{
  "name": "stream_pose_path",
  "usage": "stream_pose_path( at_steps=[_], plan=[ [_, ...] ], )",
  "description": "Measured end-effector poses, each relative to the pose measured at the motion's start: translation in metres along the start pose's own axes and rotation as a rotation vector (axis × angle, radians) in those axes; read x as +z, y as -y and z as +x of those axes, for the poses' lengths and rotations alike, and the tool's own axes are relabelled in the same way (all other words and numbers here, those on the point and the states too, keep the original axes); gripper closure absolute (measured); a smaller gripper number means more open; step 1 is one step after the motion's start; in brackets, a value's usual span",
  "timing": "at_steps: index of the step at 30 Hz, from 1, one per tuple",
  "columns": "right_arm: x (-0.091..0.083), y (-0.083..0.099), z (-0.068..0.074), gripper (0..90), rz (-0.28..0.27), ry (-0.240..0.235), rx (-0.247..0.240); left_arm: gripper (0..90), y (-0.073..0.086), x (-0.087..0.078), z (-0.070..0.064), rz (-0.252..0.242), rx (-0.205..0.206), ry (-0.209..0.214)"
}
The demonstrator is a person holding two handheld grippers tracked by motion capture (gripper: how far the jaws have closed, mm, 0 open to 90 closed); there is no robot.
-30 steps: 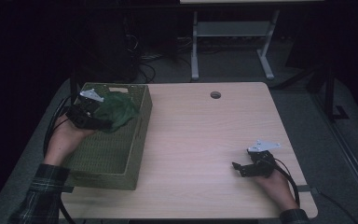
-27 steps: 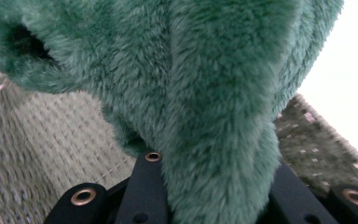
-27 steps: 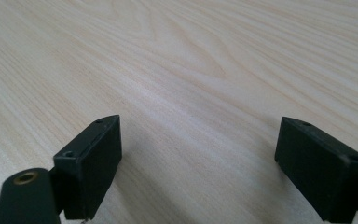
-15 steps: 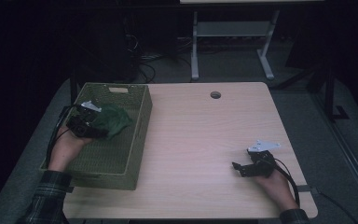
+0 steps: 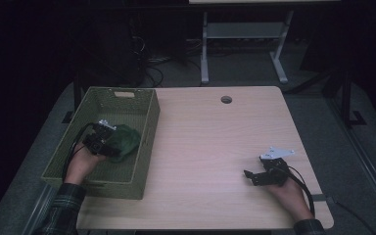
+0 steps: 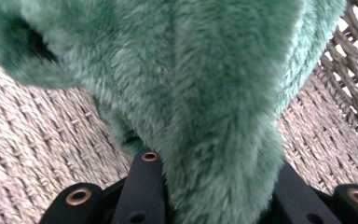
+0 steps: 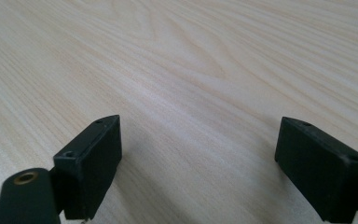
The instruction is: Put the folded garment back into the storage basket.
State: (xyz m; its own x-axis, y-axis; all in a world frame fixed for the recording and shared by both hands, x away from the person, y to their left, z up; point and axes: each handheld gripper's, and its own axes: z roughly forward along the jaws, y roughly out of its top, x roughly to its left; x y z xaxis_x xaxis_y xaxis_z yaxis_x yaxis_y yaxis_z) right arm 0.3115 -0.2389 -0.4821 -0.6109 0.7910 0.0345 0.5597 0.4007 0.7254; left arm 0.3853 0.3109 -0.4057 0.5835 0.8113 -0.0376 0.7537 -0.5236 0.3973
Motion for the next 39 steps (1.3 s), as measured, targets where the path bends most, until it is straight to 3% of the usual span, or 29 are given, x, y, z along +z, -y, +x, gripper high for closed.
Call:
stream_pose_path(
  at_steps=[6, 17, 21, 28, 39],
  plan=[
    [0.000, 0.000, 0.000, 14.5, 0.000, 0.000, 0.000, 69.2, 0.001, 0.002, 0.000, -0.002, 0.003, -0.004],
    [0.000, 0.000, 0.000, 14.5, 0.000, 0.000, 0.000, 27.4, 0.005, -0.003, 0.001, -0.030, -0.015, -0.015],
    [0.000, 0.000, 0.000, 14.5, 0.000, 0.000, 0.000, 18.9, 0.006, -0.016, 0.001, -0.060, -0.010, -0.027],
    [0.000, 0.000, 0.000, 14.5, 0.000, 0.000, 0.000, 16.8, 0.005, -0.038, 0.002, -0.118, -0.010, -0.015],
    [0.000, 0.000, 0.000, 14.5, 0.000, 0.000, 0.000, 16.5, -0.003, -0.058, -0.006, -0.180, 0.009, -0.014]
  ],
)
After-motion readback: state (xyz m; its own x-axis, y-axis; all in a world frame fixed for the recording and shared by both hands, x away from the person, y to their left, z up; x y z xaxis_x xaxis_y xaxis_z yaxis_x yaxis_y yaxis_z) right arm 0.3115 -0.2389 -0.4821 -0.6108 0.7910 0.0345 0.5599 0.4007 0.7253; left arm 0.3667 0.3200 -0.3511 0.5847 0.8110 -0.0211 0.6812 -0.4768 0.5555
